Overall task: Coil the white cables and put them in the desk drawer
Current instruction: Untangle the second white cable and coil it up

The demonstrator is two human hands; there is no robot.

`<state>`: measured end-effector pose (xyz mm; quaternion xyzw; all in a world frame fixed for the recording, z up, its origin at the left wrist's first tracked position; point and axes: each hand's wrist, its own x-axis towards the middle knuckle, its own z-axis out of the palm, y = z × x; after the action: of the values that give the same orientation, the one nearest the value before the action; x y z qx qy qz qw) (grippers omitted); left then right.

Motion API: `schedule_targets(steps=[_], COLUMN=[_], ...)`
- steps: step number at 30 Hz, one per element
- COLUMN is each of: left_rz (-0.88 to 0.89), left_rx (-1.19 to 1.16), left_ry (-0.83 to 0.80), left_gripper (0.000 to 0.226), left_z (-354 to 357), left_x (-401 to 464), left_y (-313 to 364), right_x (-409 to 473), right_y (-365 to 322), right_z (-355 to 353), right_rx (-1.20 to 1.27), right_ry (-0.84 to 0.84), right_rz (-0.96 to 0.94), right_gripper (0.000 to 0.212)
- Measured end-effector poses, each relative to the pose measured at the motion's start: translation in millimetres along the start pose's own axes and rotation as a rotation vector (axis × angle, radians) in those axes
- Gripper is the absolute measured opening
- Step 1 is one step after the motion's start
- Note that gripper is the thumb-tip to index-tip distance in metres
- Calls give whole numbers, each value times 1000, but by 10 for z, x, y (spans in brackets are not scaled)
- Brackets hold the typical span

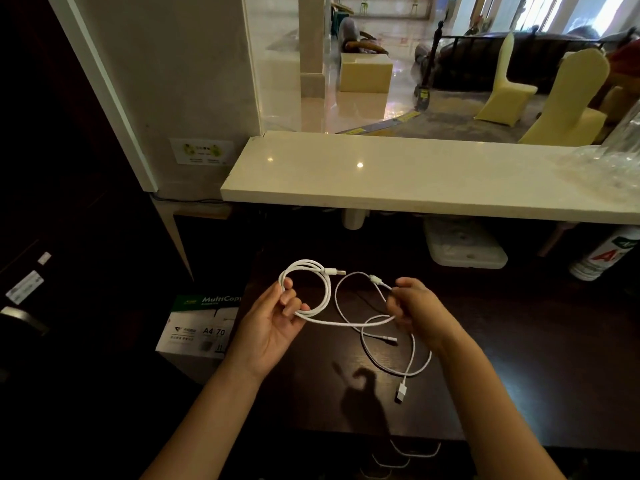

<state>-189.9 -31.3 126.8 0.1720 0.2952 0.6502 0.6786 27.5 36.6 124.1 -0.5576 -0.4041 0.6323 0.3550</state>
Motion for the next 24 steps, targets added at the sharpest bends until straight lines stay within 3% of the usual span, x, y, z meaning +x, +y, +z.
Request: schedule_targets(steps=[2, 5, 10, 14, 20, 22, 24], left_rz=[-45, -103, -180, -199, -193, -197, -202], left_rx=[12, 3, 56, 63, 55, 64, 91], left_ry=[-13, -43, -116, -139, -100, -80, -61], left_gripper=[13, 15, 19, 22, 22, 20, 18], left_z=[-9, 11, 60, 86, 15, 16, 33], left_x=[-38, -85, -136, -169, -189, -202, -212], left_y=[2, -19, -4, -21, 11, 5, -21], right_x=[-37, -56, -101, -153, -194, -202, -266], right_y=[-32, -76, -125, -186, -282, -282, -310], right_z=[-20, -7, 95, 259, 275, 306, 344], right_rx=[-370, -535, -533, -640, -86, -111, -291], right_ry=[-30, -138, -215, -441, -646, -684, -692], right_rz=[-96, -193, -378, -392, -171, -171, -285], right_gripper=[14, 15, 15, 23, 39, 48, 57])
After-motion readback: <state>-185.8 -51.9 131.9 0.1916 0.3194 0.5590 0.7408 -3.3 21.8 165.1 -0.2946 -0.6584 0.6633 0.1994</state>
